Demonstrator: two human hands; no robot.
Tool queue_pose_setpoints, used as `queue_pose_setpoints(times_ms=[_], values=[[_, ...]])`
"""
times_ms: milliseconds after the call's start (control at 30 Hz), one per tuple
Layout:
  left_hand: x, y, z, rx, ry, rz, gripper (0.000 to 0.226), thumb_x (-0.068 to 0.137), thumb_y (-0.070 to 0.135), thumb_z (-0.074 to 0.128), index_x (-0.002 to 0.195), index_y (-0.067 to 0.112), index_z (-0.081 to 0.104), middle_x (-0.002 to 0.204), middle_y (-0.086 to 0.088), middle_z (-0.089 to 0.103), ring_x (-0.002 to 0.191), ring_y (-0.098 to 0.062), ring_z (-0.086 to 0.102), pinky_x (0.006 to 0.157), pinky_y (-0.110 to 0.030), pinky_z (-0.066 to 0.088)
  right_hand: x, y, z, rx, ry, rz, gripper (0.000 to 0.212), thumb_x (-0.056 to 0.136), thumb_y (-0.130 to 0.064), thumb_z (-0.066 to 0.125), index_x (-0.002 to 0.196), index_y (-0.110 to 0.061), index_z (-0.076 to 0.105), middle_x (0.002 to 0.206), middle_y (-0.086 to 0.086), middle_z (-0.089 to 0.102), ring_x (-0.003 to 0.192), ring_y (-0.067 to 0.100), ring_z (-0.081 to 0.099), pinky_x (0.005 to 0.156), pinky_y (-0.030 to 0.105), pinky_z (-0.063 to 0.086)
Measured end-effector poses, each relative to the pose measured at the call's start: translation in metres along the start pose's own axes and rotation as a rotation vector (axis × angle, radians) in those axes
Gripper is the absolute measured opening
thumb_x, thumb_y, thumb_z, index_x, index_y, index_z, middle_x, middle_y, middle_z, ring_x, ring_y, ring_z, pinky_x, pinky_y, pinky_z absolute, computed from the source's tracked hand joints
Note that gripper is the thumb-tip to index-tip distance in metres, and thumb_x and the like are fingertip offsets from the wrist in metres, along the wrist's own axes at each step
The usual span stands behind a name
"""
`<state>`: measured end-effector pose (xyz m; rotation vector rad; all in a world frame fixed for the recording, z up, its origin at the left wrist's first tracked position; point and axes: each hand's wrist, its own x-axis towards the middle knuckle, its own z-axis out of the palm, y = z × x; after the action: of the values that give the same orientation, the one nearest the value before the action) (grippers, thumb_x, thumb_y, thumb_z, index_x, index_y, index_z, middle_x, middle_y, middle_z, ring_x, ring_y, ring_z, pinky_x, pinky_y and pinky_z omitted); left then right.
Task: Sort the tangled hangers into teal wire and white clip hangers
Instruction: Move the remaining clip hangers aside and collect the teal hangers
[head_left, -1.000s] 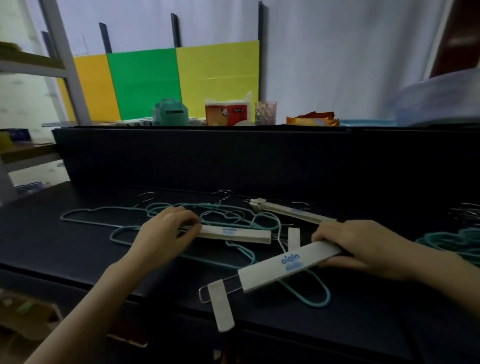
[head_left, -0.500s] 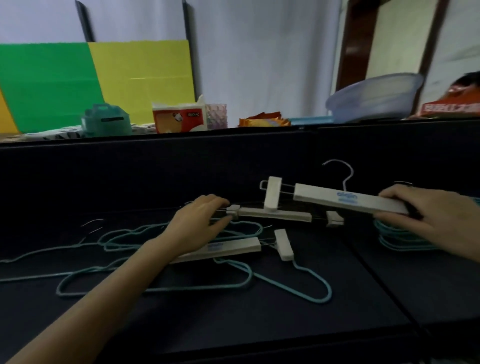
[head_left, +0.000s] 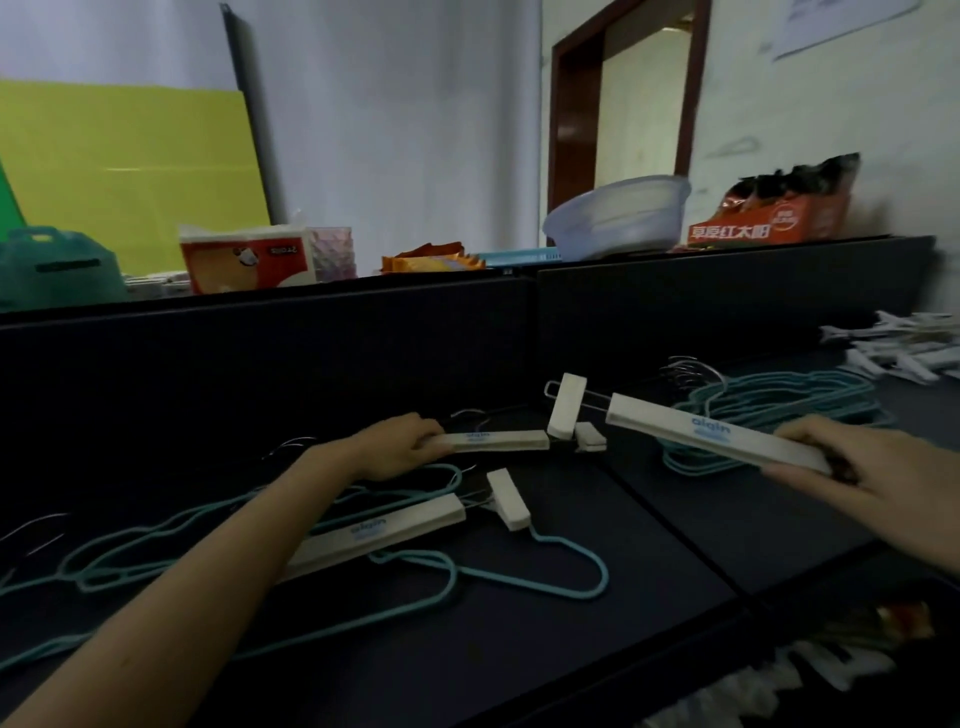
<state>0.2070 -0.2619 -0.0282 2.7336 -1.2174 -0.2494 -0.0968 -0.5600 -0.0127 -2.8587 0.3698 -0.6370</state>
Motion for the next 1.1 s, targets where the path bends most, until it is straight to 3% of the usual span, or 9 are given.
queue_pose_setpoints(times_ms=[233, 400, 533, 667, 800, 900, 1000, 1100], values=[[-0.004, -0.002, 0.007, 0.105, 0.137, 0.020, 0.036, 0.093, 0.048, 0.040, 0.112, 0.018, 0.047, 0.103, -0.003, 0.046, 0.092, -0.020, 0.047, 0.081, -0.034, 0.043, -0.016, -0.011, 0.001, -0.058, 0.041, 0.058, 0.071, 0.055, -0.097, 0.008, 0.094, -0.052, 0.047, 0.072, -0.013, 0.062, 0.066, -0.001, 0.057, 0.049, 0.034, 0.050], [-0.007, 0.000, -0.014, 0.281, 0.419, 0.010, 0.041, 0.090, 0.050, 0.044, 0.113, 0.018, 0.051, 0.109, -0.005, 0.051, 0.098, -0.023, 0.051, 0.080, -0.036, 0.044, -0.026, -0.016, -0.006, -0.088, 0.082, 0.098, 0.066, 0.061, -0.089, 0.016, 0.097, -0.045, 0.050, 0.067, -0.012, 0.060, 0.064, 0.001, 0.058, 0.041, 0.024, 0.039], [-0.010, 0.018, -0.036, 0.248, 0.604, 0.048, 0.041, 0.088, 0.048, 0.049, 0.114, 0.017, 0.054, 0.107, -0.006, 0.053, 0.094, -0.022, 0.052, 0.076, -0.037, 0.045, -0.037, -0.009, -0.021, -0.083, 0.135, 0.136, 0.069, 0.059, -0.092, 0.014, 0.095, -0.046, 0.051, 0.071, -0.013, 0.063, 0.056, 0.005, 0.057, 0.046, 0.031, 0.045], [-0.010, 0.068, -0.052, 0.184, 0.714, 0.156, 0.043, 0.088, 0.047, 0.050, 0.117, 0.016, 0.054, 0.108, -0.006, 0.054, 0.093, -0.022, 0.053, 0.069, -0.033, 0.041, -0.050, 0.011, -0.042, -0.100, 0.188, 0.216, 0.046, 0.070, -0.077, 0.032, 0.094, -0.044, 0.053, 0.070, -0.014, 0.061, 0.058, 0.004, 0.055, 0.047, 0.032, 0.040], [0.004, 0.136, -0.049, 0.166, 0.747, 0.241, 0.044, 0.087, 0.050, 0.049, 0.115, 0.017, 0.055, 0.106, -0.005, 0.054, 0.094, -0.023, 0.053, 0.070, -0.036, 0.043, -0.072, 0.051, -0.065, -0.101, 0.248, 0.259, 0.050, 0.069, -0.086, 0.027, 0.092, -0.047, 0.050, 0.071, -0.018, 0.060, 0.064, 0.005, 0.056, 0.055, 0.038, 0.047], [0.022, 0.192, -0.036, 0.190, 0.758, 0.308, 0.043, 0.087, 0.050, 0.048, 0.113, 0.016, 0.056, 0.104, -0.006, 0.054, 0.095, -0.024, 0.054, 0.067, -0.036, 0.042, -0.089, 0.088, -0.081, -0.092, 0.252, 0.311, 0.027, 0.077, -0.065, 0.048, 0.090, -0.042, 0.053, 0.078, -0.010, 0.065, 0.068, 0.016, 0.058, 0.055, 0.032, 0.043], [0.045, 0.249, -0.020, 0.199, 0.737, 0.344, 0.043, 0.088, 0.051, 0.046, 0.112, 0.017, 0.056, 0.104, -0.006, 0.054, 0.095, -0.023, 0.054, 0.064, -0.031, 0.037, -0.108, 0.125, -0.099, -0.106, 0.234, 0.349, 0.012, 0.081, -0.044, 0.061, 0.090, -0.038, 0.055, 0.081, -0.007, 0.064, 0.068, 0.013, 0.054, 0.054, 0.022, 0.037], [0.067, 0.301, -0.002, 0.193, 0.707, 0.372, 0.043, 0.089, 0.051, 0.045, 0.113, 0.017, 0.054, 0.103, -0.005, 0.053, 0.093, -0.022, 0.053, 0.066, -0.033, 0.040, -0.127, 0.166, -0.115, -0.122, 0.236, 0.399, 0.012, 0.081, -0.042, 0.063, 0.087, -0.043, 0.052, 0.077, -0.010, 0.060, 0.069, 0.018, 0.054, 0.056, 0.030, 0.036]])
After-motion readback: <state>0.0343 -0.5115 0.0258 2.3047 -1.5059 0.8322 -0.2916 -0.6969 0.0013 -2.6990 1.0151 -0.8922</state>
